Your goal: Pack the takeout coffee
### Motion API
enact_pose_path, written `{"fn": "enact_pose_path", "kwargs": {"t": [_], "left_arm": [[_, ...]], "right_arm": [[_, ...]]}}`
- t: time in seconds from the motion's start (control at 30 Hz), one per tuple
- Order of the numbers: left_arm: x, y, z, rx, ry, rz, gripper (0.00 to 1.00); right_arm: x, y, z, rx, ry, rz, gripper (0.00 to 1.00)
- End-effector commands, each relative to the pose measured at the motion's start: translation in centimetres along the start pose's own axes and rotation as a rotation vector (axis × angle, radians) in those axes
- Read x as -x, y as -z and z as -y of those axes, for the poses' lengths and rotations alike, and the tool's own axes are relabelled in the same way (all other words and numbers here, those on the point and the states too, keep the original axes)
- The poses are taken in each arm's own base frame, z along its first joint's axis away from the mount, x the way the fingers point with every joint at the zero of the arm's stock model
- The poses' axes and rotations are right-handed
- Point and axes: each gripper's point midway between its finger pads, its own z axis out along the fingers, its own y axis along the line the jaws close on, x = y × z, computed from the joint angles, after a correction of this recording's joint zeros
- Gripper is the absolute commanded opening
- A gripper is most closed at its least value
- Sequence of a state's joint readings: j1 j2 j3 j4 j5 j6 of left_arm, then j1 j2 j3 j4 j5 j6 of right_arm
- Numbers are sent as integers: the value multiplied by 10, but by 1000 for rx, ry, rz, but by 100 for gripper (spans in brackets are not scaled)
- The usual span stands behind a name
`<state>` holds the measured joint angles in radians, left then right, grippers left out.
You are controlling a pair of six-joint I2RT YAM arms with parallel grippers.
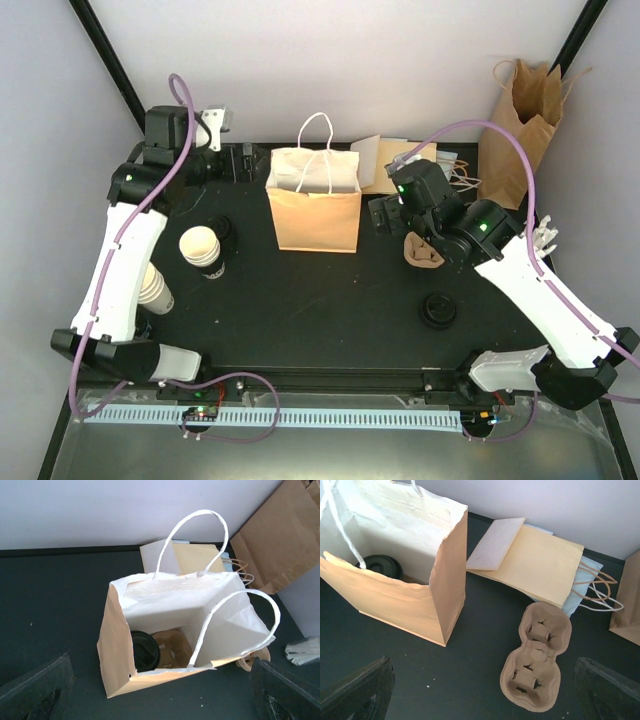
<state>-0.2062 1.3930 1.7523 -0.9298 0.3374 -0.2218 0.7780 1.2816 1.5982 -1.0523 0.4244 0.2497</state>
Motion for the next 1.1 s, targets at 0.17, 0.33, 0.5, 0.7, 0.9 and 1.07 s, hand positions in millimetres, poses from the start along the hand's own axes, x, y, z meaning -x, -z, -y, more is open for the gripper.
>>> {"fn": "enact_pose_path", "kwargs": {"t": [0.17, 0.33, 0.5, 0.7, 0.9, 1.07], "left_arm": [[-14, 19, 0, 15, -10, 20, 99], [-27, 45, -19, 131, -11, 36, 99], [-50, 57, -71, 349, 27, -7, 99], [-102, 45, -100, 421, 109, -129, 94], [-157, 16, -100, 314, 85, -215, 57], [-169, 9, -124, 423, 90, -275, 48]], "right_arm": [[6, 2, 8, -33, -67, 35, 100], [16, 9, 13, -44, -64, 77, 100], [25, 30, 24, -60, -100, 103, 100], [28, 65, 14, 88, -91, 111, 100], [16, 77, -8, 244, -52, 51, 100], [7, 76, -28, 354, -20, 32, 100]]}}
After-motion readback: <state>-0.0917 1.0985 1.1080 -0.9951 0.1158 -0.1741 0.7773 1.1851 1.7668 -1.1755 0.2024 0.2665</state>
